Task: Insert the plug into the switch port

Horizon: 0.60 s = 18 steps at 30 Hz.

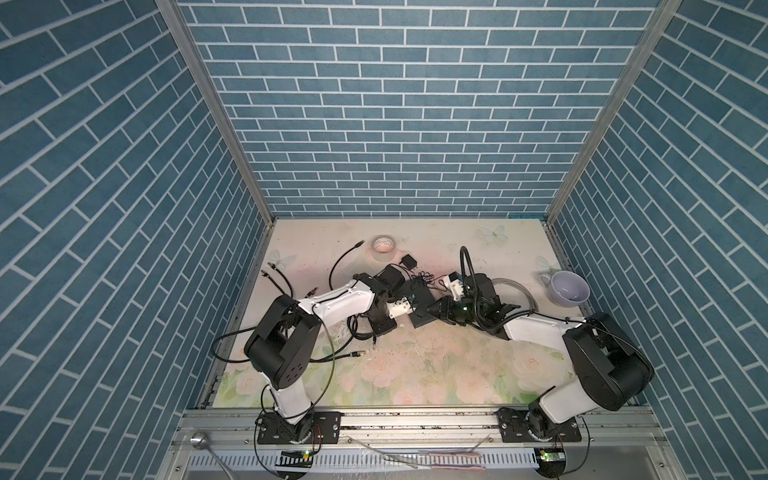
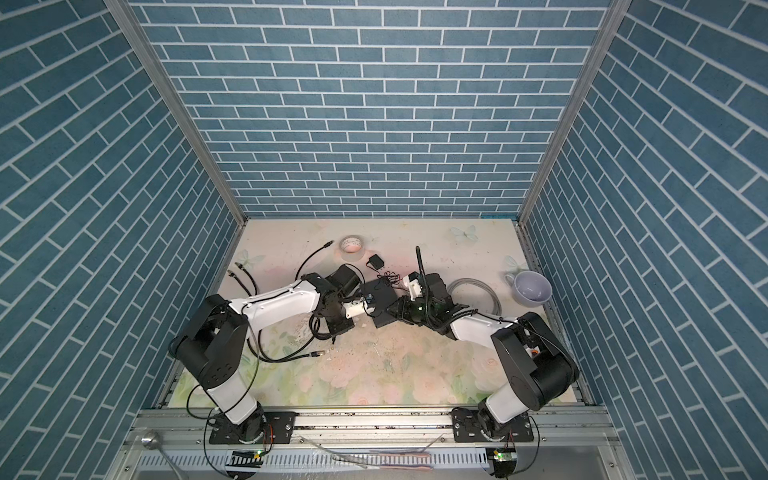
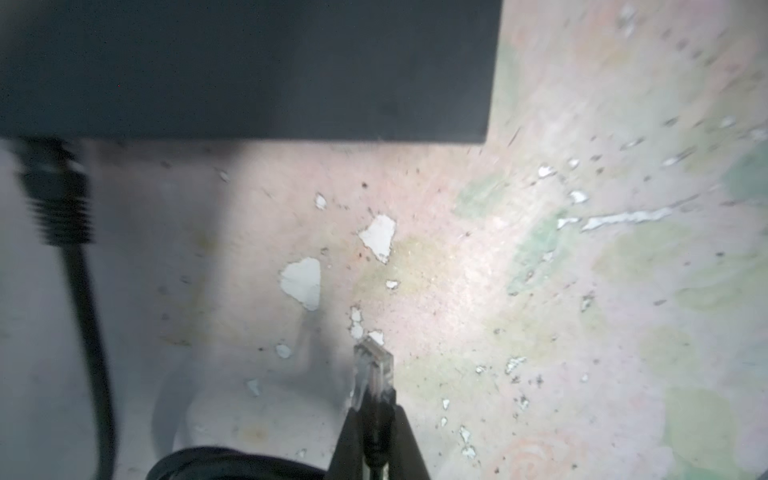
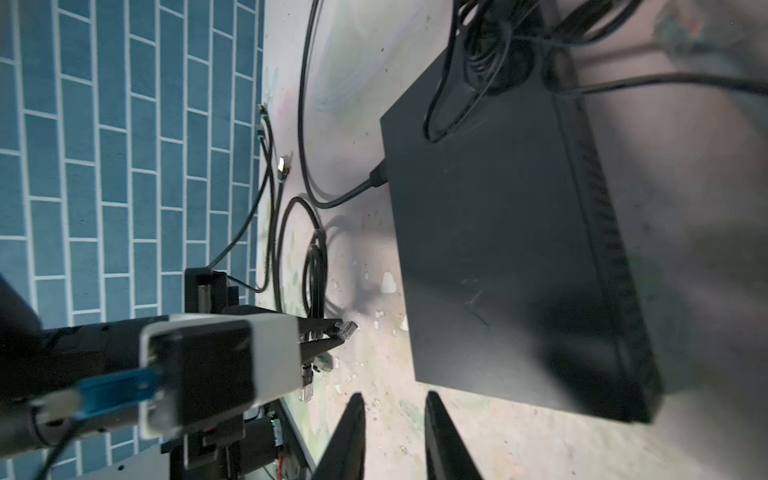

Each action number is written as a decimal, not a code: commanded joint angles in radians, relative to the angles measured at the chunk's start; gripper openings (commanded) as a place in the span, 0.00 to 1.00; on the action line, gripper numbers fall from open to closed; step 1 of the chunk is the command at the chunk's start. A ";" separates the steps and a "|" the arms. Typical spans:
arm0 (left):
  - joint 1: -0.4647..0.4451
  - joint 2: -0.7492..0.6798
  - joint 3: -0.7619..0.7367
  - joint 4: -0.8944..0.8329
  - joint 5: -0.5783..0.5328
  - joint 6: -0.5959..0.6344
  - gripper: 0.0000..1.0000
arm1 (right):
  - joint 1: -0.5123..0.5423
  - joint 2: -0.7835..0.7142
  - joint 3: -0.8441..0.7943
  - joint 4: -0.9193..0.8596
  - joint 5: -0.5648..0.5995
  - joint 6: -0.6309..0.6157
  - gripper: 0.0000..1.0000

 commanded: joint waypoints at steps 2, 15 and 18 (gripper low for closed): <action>-0.006 -0.054 0.048 -0.002 0.036 0.034 0.00 | 0.033 0.026 -0.028 0.239 -0.042 0.198 0.30; -0.029 -0.111 0.025 0.070 0.039 0.037 0.00 | 0.131 0.214 -0.019 0.601 0.068 0.532 0.31; -0.031 -0.112 0.020 0.069 0.032 0.040 0.00 | 0.135 0.216 -0.019 0.620 0.077 0.541 0.31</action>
